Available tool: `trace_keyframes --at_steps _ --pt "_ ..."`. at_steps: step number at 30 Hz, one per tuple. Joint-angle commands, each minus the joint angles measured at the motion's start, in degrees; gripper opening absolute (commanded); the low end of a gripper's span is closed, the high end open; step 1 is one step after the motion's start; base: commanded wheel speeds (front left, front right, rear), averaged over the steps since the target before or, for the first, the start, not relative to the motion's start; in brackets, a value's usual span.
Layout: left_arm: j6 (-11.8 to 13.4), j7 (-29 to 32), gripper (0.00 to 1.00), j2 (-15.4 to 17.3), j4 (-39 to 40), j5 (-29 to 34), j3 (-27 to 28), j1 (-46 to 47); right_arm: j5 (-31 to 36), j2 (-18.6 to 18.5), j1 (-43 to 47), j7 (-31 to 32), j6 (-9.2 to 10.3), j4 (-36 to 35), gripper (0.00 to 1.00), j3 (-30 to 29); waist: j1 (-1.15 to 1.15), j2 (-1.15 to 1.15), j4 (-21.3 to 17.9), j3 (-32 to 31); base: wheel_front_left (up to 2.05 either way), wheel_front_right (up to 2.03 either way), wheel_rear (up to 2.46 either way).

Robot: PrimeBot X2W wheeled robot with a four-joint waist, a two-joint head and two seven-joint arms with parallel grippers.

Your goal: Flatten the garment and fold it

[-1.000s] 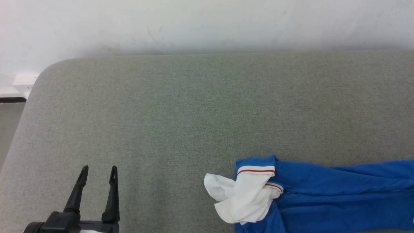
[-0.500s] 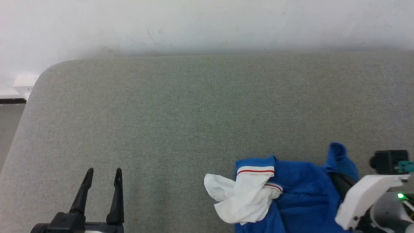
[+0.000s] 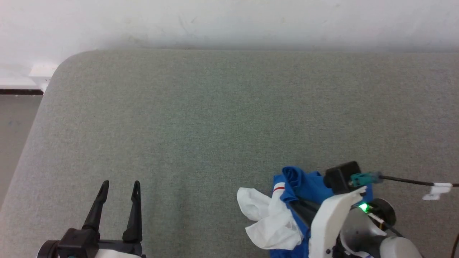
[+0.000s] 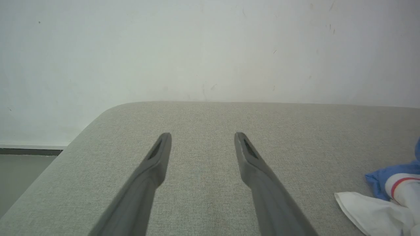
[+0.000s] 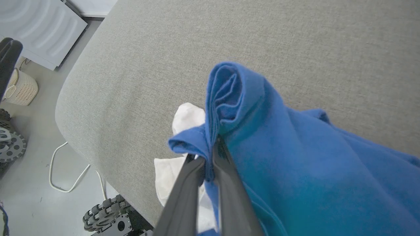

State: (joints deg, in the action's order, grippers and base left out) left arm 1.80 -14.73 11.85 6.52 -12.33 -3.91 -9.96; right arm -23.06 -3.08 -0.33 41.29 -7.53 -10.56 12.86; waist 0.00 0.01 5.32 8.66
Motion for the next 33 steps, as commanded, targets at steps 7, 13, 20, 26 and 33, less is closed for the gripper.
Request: trace_keyframes --at_steps 7,13,20,26,33 --pt "-0.73 -0.27 1.00 -1.42 -1.16 -0.11 -0.49 1.94 0.72 0.19 -3.25 -2.66 0.04 8.00 0.00 2.57 0.00 -0.01 2.02 1.60 0.00 0.00 0.00" --pt "-1.31 -0.27 1.00 -2.48 -2.37 0.20 -1.32 2.97 2.64 0.20 -5.33 -4.67 0.04 18.18 0.00 2.65 0.00 -0.01 3.17 1.56 0.00 0.00 0.00" --pt "-1.56 -0.27 1.00 -2.81 -3.57 0.34 -1.16 2.74 4.12 0.20 -7.62 -5.79 0.04 22.20 1.00 3.96 0.00 -0.01 3.01 0.04 0.00 0.00 0.00" --pt "-1.42 -0.27 1.00 -3.00 -3.65 0.14 -0.73 1.00 2.28 0.20 -7.77 -3.96 0.04 17.53 1.00 4.03 0.00 -0.01 0.80 -1.57 0.00 0.00 0.00" --pt "-1.55 -0.27 1.00 -2.64 -3.01 0.19 -0.66 0.03 2.52 0.20 -4.43 -3.47 0.04 7.28 1.00 -5.62 0.00 -0.01 -1.11 -1.64 0.00 0.00 0.00"
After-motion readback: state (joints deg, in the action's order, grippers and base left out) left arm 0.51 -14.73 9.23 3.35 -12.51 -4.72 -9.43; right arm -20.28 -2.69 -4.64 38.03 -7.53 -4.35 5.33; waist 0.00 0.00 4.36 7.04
